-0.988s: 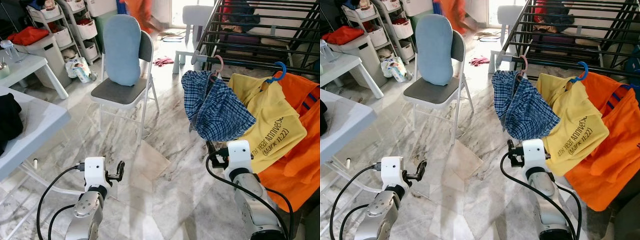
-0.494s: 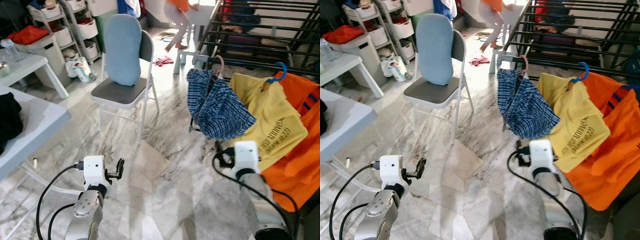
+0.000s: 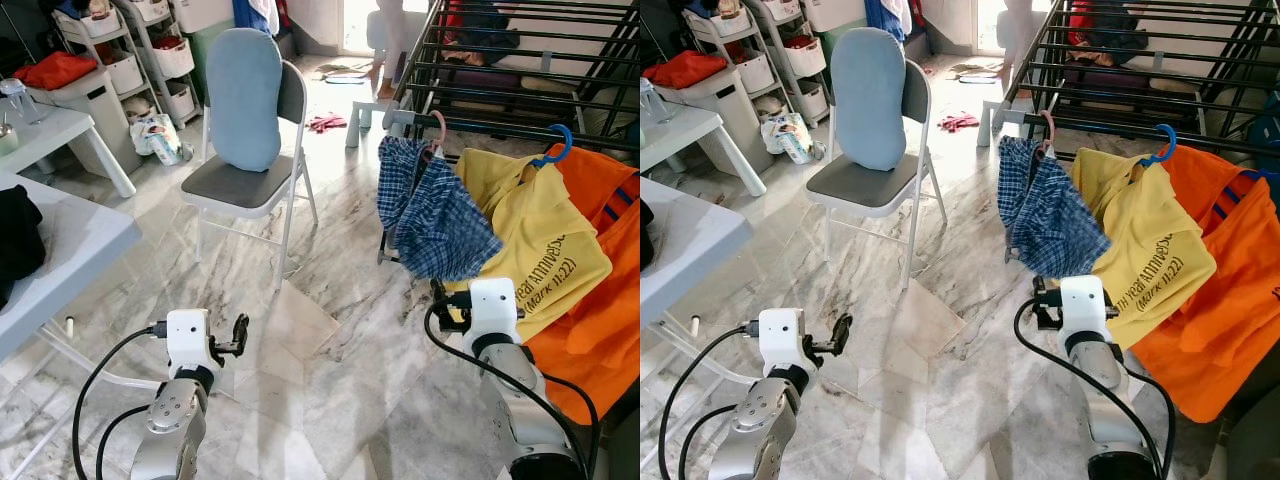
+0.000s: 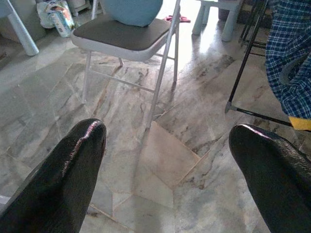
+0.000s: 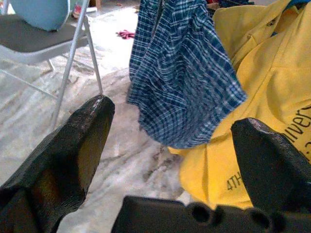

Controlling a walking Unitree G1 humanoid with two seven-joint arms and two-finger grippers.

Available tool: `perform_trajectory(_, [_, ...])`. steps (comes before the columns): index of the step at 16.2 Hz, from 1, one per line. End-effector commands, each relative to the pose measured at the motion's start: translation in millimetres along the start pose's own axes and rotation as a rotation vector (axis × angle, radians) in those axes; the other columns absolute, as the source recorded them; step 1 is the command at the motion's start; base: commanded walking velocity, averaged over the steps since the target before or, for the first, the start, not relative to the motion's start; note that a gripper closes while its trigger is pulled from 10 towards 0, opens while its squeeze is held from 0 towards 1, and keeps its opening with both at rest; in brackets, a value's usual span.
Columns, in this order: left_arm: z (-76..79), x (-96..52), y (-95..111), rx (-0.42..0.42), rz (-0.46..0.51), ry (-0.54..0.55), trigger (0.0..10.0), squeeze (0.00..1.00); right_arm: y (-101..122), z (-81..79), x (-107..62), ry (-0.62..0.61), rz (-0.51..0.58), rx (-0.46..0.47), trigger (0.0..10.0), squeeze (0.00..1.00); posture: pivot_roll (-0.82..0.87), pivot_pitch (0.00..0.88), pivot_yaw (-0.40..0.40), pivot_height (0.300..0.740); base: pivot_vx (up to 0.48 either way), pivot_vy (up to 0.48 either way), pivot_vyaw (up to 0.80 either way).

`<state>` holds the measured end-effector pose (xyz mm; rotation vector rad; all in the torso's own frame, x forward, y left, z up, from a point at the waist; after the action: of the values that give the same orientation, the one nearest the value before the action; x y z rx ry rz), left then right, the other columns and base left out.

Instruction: Hang hanger

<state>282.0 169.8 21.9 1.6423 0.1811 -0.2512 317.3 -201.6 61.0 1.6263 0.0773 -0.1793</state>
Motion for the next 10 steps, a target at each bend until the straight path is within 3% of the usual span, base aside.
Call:
perform_trajectory(1, [-5.5, -0.7, 7.5, -0.012, 0.025, 0.009, 10.0, 0.00, -5.6, 3.5, -4.4, -0.016, -0.021, -0.013, 10.0, 0.00, -0.14, 0.000, 0.049, 0.740, 0.000, 0.000, 0.00])
perform_trajectory(3, [-11.5, -4.1, 5.2, -0.028, 0.019, 0.016, 10.0, 0.00, -7.5, 8.4, -14.4, -0.027, -0.009, -0.027, 10.0, 0.00, -0.15, 0.000, 0.055, 0.740, 0.000, 0.000, 0.00])
perform_trajectory(6, [-7.7, -4.5, 9.5, -0.025, 0.038, -0.044, 10.0, 0.00, -11.9, 13.6, -21.2, -0.064, -0.015, 0.006, 10.0, 0.00, -0.16, 0.000, 0.072, 0.740, 0.000, 0.000, 0.00])
perform_trajectory(10, [-5.4, 6.8, 26.8, -0.053, 0.078, -0.052, 10.0, 0.00, -5.3, 14.3, -17.2, -0.069, 0.000, 0.005, 10.0, 0.00, -0.16, 0.000, 0.076, 0.740, 0.000, 0.000, -0.79])
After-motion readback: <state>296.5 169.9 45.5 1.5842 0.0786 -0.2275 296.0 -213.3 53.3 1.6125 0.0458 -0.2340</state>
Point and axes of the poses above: a point about 5 cm out from each wrist's last joint towards the gripper, its own x axis pointing out of the wrist towards the gripper, its own y axis along the axis of the wrist's last joint, z = x × y, the point moved 3 cm from there along x, pointing out of the wrist towards the gripper, and after that the axes turned 10 degrees about x, right-handed, at the moved point
